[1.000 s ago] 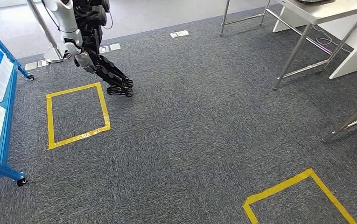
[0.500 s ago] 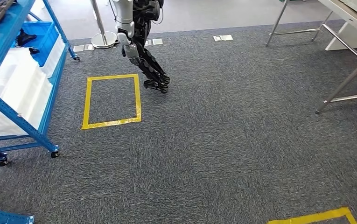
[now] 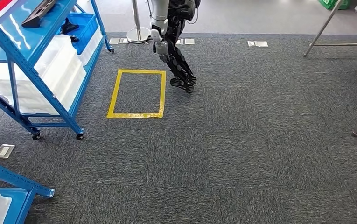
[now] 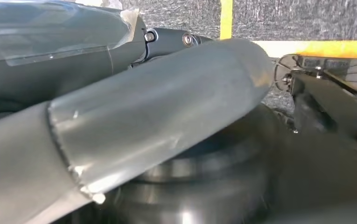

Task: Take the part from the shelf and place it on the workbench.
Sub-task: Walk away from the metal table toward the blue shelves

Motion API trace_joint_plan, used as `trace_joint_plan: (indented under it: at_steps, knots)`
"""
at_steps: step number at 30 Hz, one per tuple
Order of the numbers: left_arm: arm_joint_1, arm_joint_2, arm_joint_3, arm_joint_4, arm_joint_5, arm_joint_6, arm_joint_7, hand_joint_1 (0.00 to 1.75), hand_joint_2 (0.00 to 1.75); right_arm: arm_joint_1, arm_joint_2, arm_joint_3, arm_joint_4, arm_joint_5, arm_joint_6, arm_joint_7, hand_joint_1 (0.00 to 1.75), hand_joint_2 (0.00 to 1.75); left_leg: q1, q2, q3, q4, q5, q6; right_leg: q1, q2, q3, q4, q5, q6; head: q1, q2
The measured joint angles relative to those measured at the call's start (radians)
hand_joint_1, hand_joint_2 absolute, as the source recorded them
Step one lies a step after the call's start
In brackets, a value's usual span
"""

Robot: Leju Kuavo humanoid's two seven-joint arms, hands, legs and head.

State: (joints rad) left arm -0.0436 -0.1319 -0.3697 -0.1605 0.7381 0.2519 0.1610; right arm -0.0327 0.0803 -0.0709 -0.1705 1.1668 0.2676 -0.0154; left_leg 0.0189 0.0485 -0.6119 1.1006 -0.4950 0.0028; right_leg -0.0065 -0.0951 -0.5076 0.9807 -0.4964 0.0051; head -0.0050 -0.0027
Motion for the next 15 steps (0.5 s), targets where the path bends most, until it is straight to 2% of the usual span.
trace_joint_plan:
  at_steps: [1,2,3,4,5,6,7,9,10,11,12,13,14,15]
  knots:
    - [-0.002,-0.001,0.0,0.0,0.002,0.004,0.001,0.0,0.0,-0.001,0.0,0.003,0.0,0.004,0.002,0.001,0.0,0.0,-0.001,0.018,0.03,-0.051,0.014,0.003,0.003,-0.009,0.002,0.001,-0.004,0.006,0.003,0.0]
    - [-0.004,-0.002,0.0,-0.001,0.004,0.008,0.003,0.0,0.0,-0.002,-0.001,0.007,0.0,0.008,0.003,0.002,0.0,0.0,-0.004,0.029,0.044,-0.076,0.017,0.008,0.007,-0.018,0.006,0.002,-0.008,0.012,0.005,0.0]
    - [-0.006,-0.004,0.0,-0.001,0.006,0.011,0.006,0.0,0.0,-0.003,-0.001,0.012,0.0,0.016,0.006,0.005,0.0,0.0,-0.009,0.027,0.044,-0.08,0.016,0.014,0.008,-0.028,0.009,0.001,-0.01,0.019,0.007,0.0]
    - [-0.006,-0.004,0.0,-0.001,0.005,0.014,0.01,0.0,0.0,-0.005,-0.001,0.019,-0.001,0.025,0.008,0.008,0.0,0.0,-0.012,0.012,0.043,-0.084,0.018,0.021,0.008,-0.038,0.015,0.0,-0.011,0.025,0.009,0.0]
    - [-0.005,-0.005,0.0,-0.001,0.003,0.016,0.016,0.0,0.0,-0.007,-0.002,0.027,-0.002,0.036,0.011,0.014,0.0,0.0,-0.014,0.0,0.043,-0.088,0.022,0.029,0.005,-0.039,0.017,0.003,-0.014,0.031,0.008,0.0]
    - [-0.004,-0.005,0.0,-0.001,0.0,0.018,0.021,0.0,0.0,-0.009,-0.002,0.035,-0.003,0.045,0.015,0.019,0.0,0.0,-0.013,-0.012,0.043,-0.093,0.028,0.037,0.002,-0.023,0.014,0.016,-0.024,0.033,0.01,0.0]
    - [-0.005,-0.005,0.0,-0.001,-0.004,0.02,0.025,0.0,0.0,-0.009,-0.002,0.044,-0.003,0.052,0.019,0.022,0.0,0.0,-0.01,-0.024,0.043,-0.097,0.034,0.045,0.0,0.004,0.0,0.049,-0.045,0.033,0.012,0.0]
    - [-0.006,-0.005,-0.001,0.0,-0.013,0.017,0.03,0.0,0.0,-0.009,-0.002,0.057,-0.004,0.057,0.029,0.022,0.0,0.0,-0.009,-0.052,0.04,-0.1,0.041,0.054,-0.007,0.065,-0.056,0.173,-0.106,0.027,0.016,0.0]
    - [-0.006,-0.005,-0.002,0.0,-0.019,0.014,0.031,0.0,0.0,-0.009,-0.003,0.062,-0.004,0.057,0.033,0.022,0.0,0.0,-0.01,-0.067,0.039,-0.1,0.042,0.056,-0.008,0.08,-0.088,0.239,-0.13,0.028,0.016,0.0]
    - [-0.006,-0.005,-0.004,0.0,-0.024,0.011,0.032,0.0,0.0,-0.009,-0.003,0.066,-0.004,0.057,0.036,0.022,0.0,0.0,-0.01,-0.084,0.038,-0.099,0.043,0.056,-0.009,0.087,-0.109,0.281,-0.14,0.032,0.016,0.0]
    - [-0.005,-0.005,-0.006,0.0,-0.028,0.009,0.033,0.0,0.0,-0.01,-0.004,0.069,-0.004,0.057,0.039,0.022,0.0,0.0,-0.011,-0.1,0.039,-0.099,0.043,0.056,-0.01,0.091,-0.113,0.286,-0.133,0.039,0.017,0.0]
    - [-0.005,-0.005,-0.007,0.0,-0.031,0.009,0.034,0.0,0.0,-0.011,-0.004,0.071,-0.004,0.057,0.04,0.023,0.0,0.0,-0.011,-0.117,0.04,-0.098,0.043,0.055,-0.011,0.096,-0.097,0.249,-0.11,0.049,0.016,0.0]
    - [-0.005,-0.004,-0.007,0.0,-0.034,0.008,0.035,0.0,0.0,-0.012,-0.005,0.072,-0.004,0.057,0.041,0.023,0.0,0.0,-0.01,-0.132,0.042,-0.097,0.043,0.054,-0.014,0.106,-0.068,0.182,-0.078,0.058,0.017,0.0]
    - [-0.005,-0.004,-0.008,0.0,-0.038,0.006,0.036,0.0,0.0,-0.011,-0.005,0.073,-0.004,0.056,0.042,0.025,0.0,0.0,-0.011,-0.148,0.042,-0.096,0.044,0.05,-0.016,0.126,-0.038,0.11,-0.048,0.064,0.017,0.0]
